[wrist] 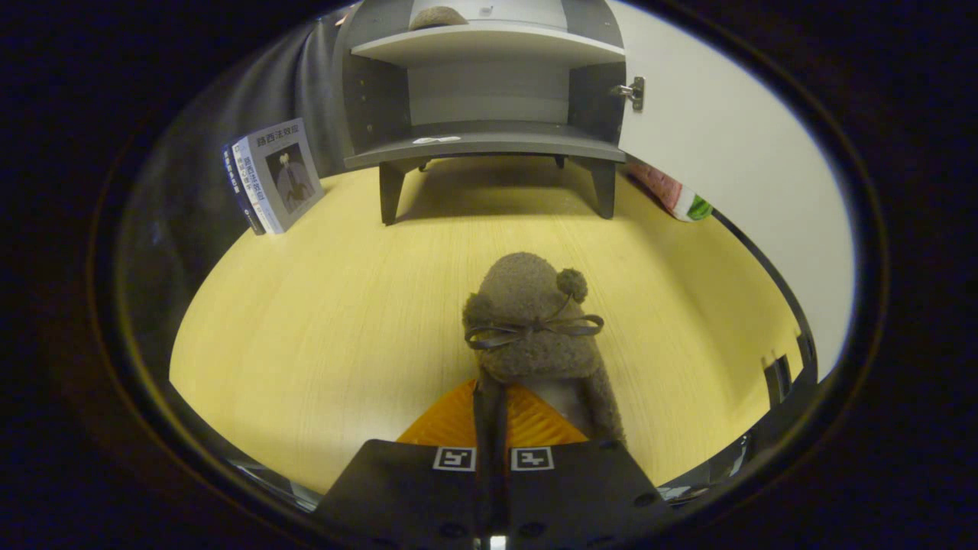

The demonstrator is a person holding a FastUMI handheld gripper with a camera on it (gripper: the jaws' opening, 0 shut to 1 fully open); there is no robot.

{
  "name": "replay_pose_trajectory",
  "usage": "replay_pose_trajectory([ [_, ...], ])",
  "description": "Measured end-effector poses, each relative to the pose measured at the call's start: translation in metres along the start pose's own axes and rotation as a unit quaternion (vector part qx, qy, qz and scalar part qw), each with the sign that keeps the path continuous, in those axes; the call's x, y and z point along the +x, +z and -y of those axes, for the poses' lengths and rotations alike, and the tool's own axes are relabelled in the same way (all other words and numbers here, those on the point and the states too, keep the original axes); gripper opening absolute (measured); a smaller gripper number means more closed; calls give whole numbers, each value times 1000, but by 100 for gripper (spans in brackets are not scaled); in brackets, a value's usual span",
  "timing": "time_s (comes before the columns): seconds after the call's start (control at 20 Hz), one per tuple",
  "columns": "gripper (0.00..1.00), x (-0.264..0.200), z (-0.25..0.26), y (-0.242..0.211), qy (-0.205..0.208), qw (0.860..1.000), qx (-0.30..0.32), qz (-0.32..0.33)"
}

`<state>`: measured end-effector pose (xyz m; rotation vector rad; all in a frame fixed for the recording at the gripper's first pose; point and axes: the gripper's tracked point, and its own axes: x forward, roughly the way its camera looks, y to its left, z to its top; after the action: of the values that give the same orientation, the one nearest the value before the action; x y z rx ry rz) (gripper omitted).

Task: Open the shoe cabinet door, grab the shoes and put them into the shoe cabinet, then close the shoe cabinet door.

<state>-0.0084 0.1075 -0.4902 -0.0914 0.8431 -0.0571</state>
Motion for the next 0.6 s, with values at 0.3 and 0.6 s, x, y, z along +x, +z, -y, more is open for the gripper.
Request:
replay_pose_trajectory([
  [0.3,2,-14,6,31,10,1000,-4,23],
  [0.6,3,-50,13,87,39,998,-9,47],
])
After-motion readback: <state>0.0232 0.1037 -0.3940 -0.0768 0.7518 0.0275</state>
